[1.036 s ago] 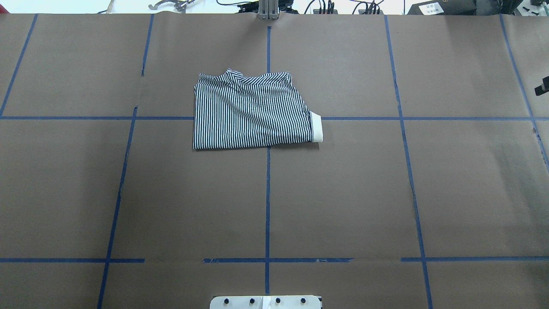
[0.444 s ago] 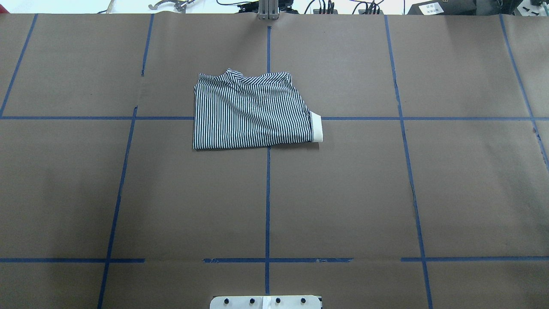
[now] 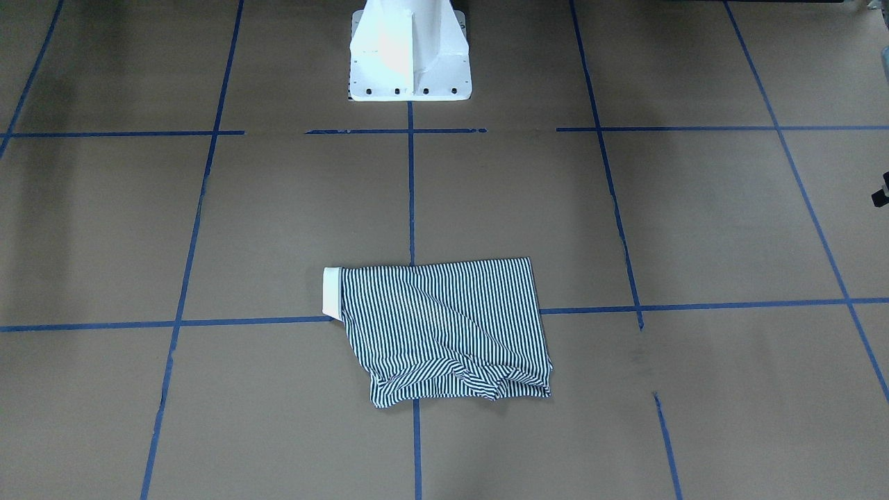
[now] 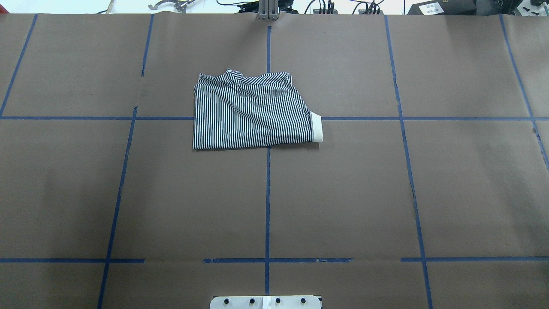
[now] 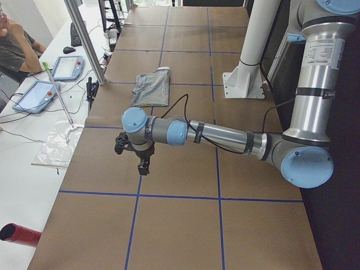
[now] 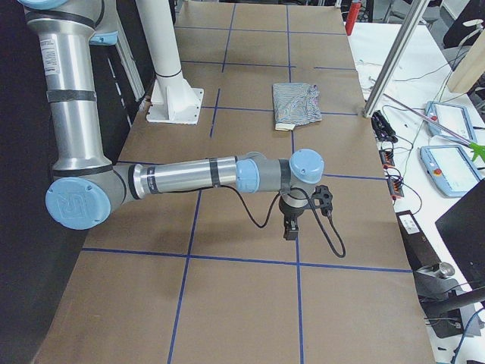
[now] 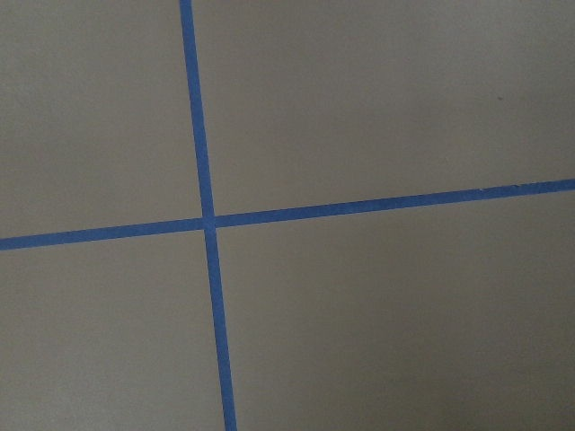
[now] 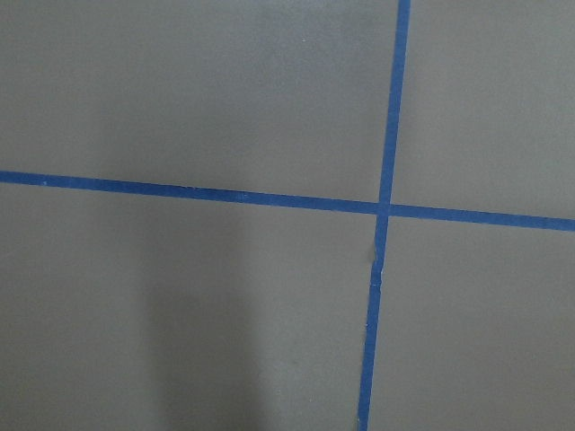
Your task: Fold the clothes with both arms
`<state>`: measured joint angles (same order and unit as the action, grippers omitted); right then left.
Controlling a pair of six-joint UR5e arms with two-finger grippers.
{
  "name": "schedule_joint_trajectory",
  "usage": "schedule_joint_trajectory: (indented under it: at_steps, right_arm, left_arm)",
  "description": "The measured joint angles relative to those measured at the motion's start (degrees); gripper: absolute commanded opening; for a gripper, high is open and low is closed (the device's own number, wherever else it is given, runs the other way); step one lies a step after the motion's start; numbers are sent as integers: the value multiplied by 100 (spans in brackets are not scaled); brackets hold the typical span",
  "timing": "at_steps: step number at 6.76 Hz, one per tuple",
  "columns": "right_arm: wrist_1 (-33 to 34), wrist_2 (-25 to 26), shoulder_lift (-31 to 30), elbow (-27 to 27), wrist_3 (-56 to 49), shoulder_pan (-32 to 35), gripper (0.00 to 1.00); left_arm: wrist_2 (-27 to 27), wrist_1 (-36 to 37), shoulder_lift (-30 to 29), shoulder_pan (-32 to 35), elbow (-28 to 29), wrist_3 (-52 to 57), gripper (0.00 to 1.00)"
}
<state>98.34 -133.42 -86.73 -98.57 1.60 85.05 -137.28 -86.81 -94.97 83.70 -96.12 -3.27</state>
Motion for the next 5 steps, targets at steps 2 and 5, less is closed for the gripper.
schedule_joint_trajectory:
  at_steps: [2, 5]
  right_arm:
    - [-11, 58, 9, -25, 2, 3, 100]
    - [-8, 83, 53, -45, 15, 34, 100]
  left_arm:
    - [74, 23, -13, 110, -226, 19, 100]
    - [110, 3, 66, 276, -302, 52, 100]
